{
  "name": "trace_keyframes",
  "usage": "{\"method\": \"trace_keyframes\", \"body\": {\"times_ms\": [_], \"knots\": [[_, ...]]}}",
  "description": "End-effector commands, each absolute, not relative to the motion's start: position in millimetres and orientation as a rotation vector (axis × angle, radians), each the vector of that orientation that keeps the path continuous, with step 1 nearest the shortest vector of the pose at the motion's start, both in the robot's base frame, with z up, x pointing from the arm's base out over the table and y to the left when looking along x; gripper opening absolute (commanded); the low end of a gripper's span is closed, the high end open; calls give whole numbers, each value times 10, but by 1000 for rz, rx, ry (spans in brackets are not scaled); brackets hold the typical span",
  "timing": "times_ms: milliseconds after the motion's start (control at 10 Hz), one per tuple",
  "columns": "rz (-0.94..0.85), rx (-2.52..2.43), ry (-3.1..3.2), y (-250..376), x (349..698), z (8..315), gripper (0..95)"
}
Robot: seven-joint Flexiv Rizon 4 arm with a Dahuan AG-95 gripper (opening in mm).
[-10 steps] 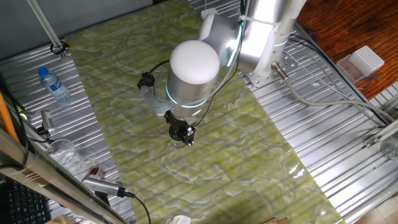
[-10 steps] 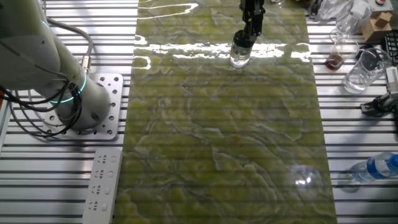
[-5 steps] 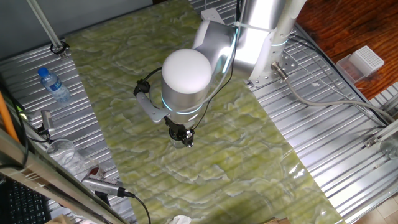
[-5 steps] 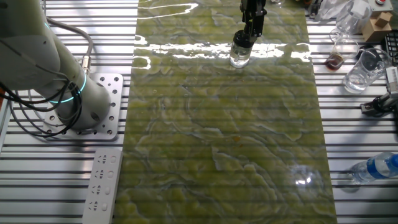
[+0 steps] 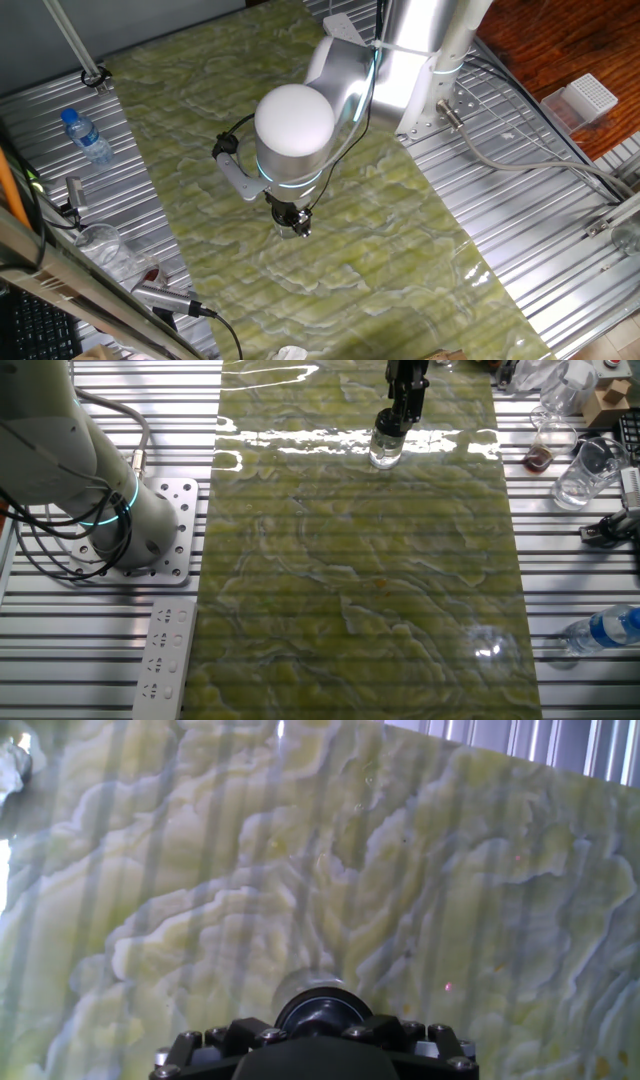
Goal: Screw the lid onto the jar
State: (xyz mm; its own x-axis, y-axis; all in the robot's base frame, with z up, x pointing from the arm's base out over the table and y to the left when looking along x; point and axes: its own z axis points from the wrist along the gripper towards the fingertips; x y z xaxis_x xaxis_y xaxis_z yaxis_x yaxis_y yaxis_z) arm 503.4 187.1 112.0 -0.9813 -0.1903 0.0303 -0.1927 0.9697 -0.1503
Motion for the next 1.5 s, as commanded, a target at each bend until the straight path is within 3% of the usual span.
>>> {"method": "trace_keyframes", "body": {"times_ms": [100, 800, 900, 1200, 1300, 1500], "knots": [[238, 316, -3102, 1835, 5030, 1095, 760], [239, 320, -3094, 1814, 5020, 1038, 760], [239, 320, -3092, 1815, 5019, 1032, 570], [258, 311, -3090, 1817, 5016, 1016, 570], [282, 315, -3085, 1811, 5017, 1024, 380], [270, 315, -3094, 1794, 5021, 1056, 380]]}}
